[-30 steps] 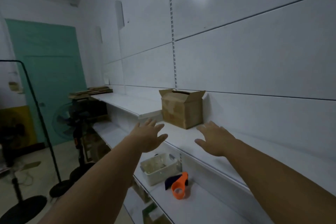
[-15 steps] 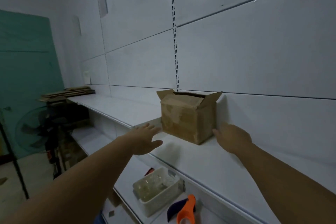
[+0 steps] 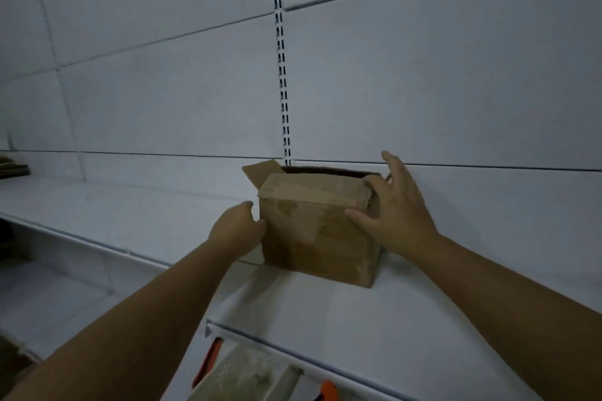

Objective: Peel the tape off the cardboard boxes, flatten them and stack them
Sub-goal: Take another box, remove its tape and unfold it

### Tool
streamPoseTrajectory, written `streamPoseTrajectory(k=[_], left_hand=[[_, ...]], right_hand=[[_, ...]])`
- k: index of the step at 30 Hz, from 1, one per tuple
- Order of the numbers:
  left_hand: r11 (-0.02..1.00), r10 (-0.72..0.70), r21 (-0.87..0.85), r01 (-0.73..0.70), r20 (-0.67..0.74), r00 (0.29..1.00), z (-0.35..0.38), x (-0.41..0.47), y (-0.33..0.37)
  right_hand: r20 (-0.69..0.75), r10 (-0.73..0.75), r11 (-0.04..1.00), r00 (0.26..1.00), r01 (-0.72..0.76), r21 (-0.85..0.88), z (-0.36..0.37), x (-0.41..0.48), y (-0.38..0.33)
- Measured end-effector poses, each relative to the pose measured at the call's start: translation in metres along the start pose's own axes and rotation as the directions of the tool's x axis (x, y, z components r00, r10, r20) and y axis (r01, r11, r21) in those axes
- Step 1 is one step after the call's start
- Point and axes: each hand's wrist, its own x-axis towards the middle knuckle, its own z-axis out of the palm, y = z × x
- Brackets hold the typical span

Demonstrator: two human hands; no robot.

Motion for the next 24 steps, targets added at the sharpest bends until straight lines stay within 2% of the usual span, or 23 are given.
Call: streamPoseTrajectory(k=[3,7,10,12,15,17,20,22,24], left_hand=[[0.996,0.054,-0.082,-0.046,0.108,0.993,0.008,0.025,-0.012],[0.925,0.157,-0.373,-0.072,0.202,0.967,0.011,0.038,-0.018],[0.798,0.296,-0.592,-0.112,0.223,0.929,-0.003,0.034,-0.016],[0.696,0.409,-0.706,-0.129,0.243,0.88,-0.023,0.031,-0.012],[0.539,0.533,-0.84,-0.062,0.283,0.797,-0.045,0.022,-0.006],[0.503,0.608,-0.853,-0.139,0.235,0.759,-0.05,0.013,0.001],[0.463,0.622,-0.855,-0.233,0.127,0.773,-0.056,0.009,0.016],[0.411,0.61,-0.886,-0.214,0.093,0.787,-0.062,0.012,0.025],[0.408,0.623,-0.88,-0.242,0.074,0.779,-0.064,0.016,0.032]], right_hand=[[-0.075,0.028,0.998,0.997,-0.024,0.053,-0.001,0.004,-0.003],[-0.135,0.026,0.999,0.99,-0.021,0.036,-0.006,0.007,-0.007],[-0.284,-0.019,0.99,0.959,-0.021,-0.139,-0.017,0.01,-0.009],[-0.349,-0.058,0.974,0.936,-0.023,-0.223,-0.031,0.014,-0.013],[-0.41,-0.044,0.977,0.911,-0.047,-0.209,-0.05,0.014,-0.012],[-0.443,0.045,0.986,0.895,-0.11,-0.123,-0.057,0.01,-0.005],[-0.505,0.244,0.967,0.828,-0.248,0.06,-0.067,0.009,0.007],[-0.525,0.404,0.914,0.749,-0.351,0.203,-0.074,0.012,0.019],[-0.532,0.556,0.831,0.638,-0.419,0.366,-0.079,0.013,0.035]])
